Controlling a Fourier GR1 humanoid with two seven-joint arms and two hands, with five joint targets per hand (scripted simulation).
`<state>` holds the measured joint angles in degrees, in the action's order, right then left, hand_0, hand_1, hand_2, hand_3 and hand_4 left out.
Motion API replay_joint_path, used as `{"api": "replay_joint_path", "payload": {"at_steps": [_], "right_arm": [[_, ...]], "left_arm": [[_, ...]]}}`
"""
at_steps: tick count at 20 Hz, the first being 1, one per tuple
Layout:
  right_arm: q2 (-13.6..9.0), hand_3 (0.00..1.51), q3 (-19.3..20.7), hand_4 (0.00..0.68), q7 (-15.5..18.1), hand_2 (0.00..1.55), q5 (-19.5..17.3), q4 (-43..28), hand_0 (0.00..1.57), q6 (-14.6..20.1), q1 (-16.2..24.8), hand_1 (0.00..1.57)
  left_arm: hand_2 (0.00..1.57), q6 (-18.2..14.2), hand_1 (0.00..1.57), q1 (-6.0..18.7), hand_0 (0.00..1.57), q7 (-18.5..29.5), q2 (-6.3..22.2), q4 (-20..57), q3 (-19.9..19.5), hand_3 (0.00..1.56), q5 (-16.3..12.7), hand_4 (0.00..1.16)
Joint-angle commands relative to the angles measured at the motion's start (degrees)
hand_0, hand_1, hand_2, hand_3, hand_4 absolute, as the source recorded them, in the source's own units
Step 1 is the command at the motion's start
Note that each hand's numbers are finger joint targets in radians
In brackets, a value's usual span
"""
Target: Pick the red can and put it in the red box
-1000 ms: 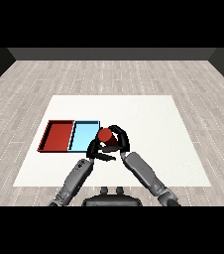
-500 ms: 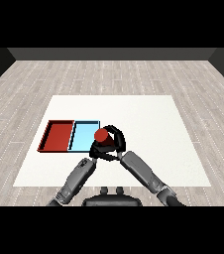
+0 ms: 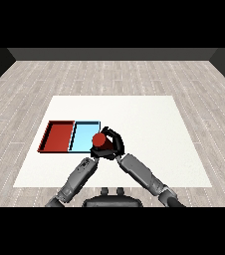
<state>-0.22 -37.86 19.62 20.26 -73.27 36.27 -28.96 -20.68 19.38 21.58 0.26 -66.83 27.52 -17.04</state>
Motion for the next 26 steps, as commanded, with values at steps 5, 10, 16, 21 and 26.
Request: {"api": "replay_joint_path", "payload": {"at_steps": [5, 10, 16, 21, 26], "right_arm": [[0.2, 1.38, -0.3, 0.623, -3.2, 1.46, 0.3, -2.1, 1.52, 0.7, -1.4, 1.52], [0.2, 1.38, 0.3, 0.607, -0.5, 1.45, 1.3, 0.3, 1.46, -1.8, -1.8, 1.46], [0.2, 1.38, 2.9, 0.597, 0.2, 1.44, 2.9, -0.5, 1.45, -3.6, -1.1, 1.45], [0.2, 0.0, 0.9, 0.0, -3.1, 0.0, -2.0, -0.6, 0.0, -2.1, -0.9, 0.0], [-0.5, 0.0, 1.0, 0.0, -3.5, 0.0, -5.4, -3.0, 0.0, -4.1, 3.8, 0.0]], "left_arm": [[1.47, -12.7, 1.53, 1.7, 1.53, -8.8, -0.2, -1.9, 1.6, 1.37, 0.7, 0.86], [1.51, -14.2, 1.57, 3.5, 1.57, -4.0, -0.2, 0.6, 1.0, 1.41, -1.2, 1.0], [1.53, -17.1, 1.57, 2.5, 1.57, -1.7, -0.2, -0.5, 1.5, 1.43, 0.1, 0.97], [1.53, -17.2, 1.57, 3.3, 1.57, -2.9, -0.2, -0.5, 0.1, 1.45, 1.4, 1.12], [1.53, -14.9, 1.57, 3.0, 1.57, -5.3, 1.2, -2.2, -1.8, 1.45, 2.7, 1.12]]}}
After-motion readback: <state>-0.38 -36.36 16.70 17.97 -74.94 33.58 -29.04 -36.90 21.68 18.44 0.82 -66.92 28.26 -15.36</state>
